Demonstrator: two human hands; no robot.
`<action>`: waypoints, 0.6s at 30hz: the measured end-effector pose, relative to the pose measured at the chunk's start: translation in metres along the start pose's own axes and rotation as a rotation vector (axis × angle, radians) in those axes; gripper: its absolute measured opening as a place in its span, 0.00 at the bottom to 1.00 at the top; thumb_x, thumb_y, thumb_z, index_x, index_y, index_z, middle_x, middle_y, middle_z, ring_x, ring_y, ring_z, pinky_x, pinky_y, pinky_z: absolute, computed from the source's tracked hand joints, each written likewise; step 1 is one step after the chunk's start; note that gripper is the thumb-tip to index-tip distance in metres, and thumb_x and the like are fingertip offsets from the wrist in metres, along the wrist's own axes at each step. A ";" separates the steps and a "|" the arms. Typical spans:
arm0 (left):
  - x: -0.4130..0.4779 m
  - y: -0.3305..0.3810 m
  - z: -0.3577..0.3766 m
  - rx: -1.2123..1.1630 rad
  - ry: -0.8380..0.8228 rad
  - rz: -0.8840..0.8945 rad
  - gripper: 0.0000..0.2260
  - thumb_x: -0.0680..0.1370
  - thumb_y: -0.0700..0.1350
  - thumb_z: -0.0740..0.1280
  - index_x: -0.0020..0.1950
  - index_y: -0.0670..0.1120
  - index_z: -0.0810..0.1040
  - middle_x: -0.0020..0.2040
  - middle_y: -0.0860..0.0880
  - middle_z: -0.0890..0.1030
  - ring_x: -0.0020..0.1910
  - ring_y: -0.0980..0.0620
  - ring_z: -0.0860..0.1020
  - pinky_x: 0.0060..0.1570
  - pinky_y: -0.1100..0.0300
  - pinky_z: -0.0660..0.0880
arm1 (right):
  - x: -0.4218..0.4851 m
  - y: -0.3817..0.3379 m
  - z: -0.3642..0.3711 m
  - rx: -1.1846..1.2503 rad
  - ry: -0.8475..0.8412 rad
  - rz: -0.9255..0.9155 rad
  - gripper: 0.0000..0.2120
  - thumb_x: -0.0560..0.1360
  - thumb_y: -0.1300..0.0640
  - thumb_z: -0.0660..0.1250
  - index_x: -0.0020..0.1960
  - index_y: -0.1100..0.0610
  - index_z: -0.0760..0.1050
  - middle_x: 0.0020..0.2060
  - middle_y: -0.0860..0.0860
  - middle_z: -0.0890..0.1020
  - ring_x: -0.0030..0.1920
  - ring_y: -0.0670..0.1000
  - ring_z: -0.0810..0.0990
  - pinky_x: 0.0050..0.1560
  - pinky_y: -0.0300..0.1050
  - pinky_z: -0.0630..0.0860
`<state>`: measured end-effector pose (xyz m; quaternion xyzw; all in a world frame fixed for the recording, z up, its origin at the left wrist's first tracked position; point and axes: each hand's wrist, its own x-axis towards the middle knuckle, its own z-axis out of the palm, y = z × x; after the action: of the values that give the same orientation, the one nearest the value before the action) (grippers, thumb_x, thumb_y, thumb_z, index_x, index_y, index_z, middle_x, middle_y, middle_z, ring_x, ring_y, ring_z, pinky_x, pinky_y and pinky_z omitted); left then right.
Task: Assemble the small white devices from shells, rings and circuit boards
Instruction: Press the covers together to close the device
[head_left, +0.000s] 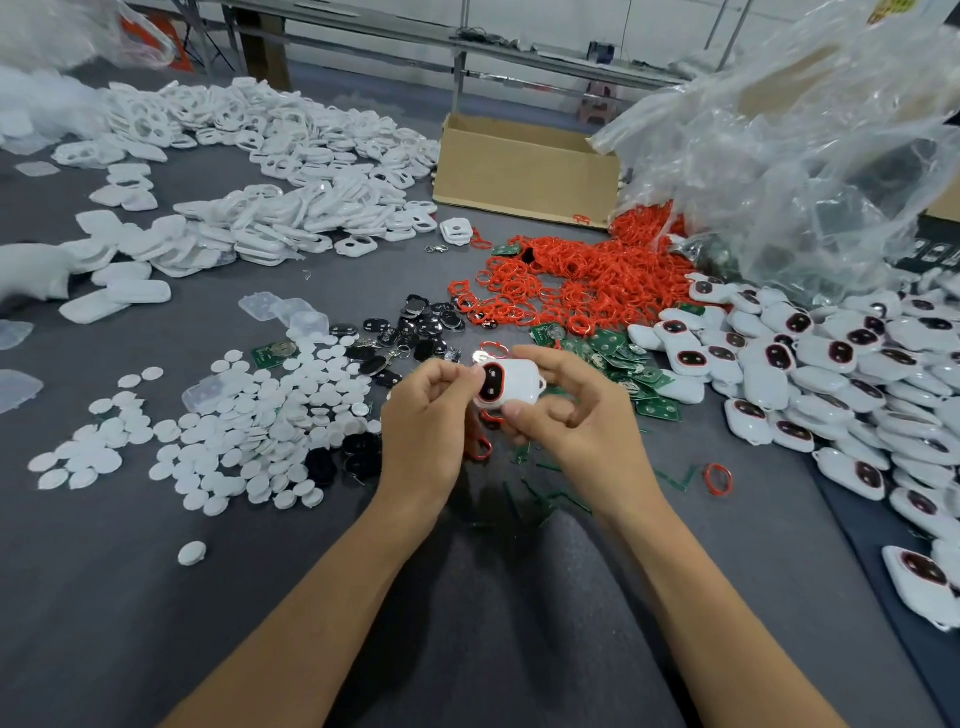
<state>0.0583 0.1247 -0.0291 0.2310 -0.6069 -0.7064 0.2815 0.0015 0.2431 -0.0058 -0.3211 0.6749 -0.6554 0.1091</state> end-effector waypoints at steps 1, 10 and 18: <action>-0.001 0.000 0.000 -0.005 -0.014 0.002 0.10 0.79 0.42 0.65 0.38 0.41 0.76 0.25 0.47 0.74 0.23 0.48 0.71 0.23 0.58 0.70 | 0.000 0.000 0.001 0.034 -0.006 0.009 0.19 0.71 0.72 0.69 0.58 0.55 0.76 0.47 0.56 0.80 0.30 0.49 0.79 0.35 0.37 0.76; 0.004 -0.002 -0.003 0.140 0.141 0.082 0.17 0.82 0.45 0.60 0.37 0.43 0.81 0.26 0.51 0.77 0.22 0.54 0.72 0.27 0.61 0.67 | -0.002 0.006 0.004 -0.367 0.066 -0.105 0.10 0.73 0.56 0.71 0.55 0.53 0.77 0.41 0.53 0.83 0.34 0.57 0.77 0.38 0.50 0.74; 0.005 0.003 -0.006 0.007 0.277 0.115 0.17 0.83 0.46 0.59 0.36 0.48 0.80 0.27 0.53 0.76 0.24 0.55 0.71 0.31 0.56 0.68 | -0.008 0.013 0.004 -0.952 0.048 -0.149 0.12 0.73 0.41 0.66 0.52 0.46 0.77 0.41 0.45 0.80 0.49 0.49 0.74 0.52 0.46 0.58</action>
<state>0.0589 0.1165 -0.0268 0.2918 -0.5770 -0.6485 0.4018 0.0059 0.2432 -0.0210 -0.3678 0.8774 -0.2868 -0.1128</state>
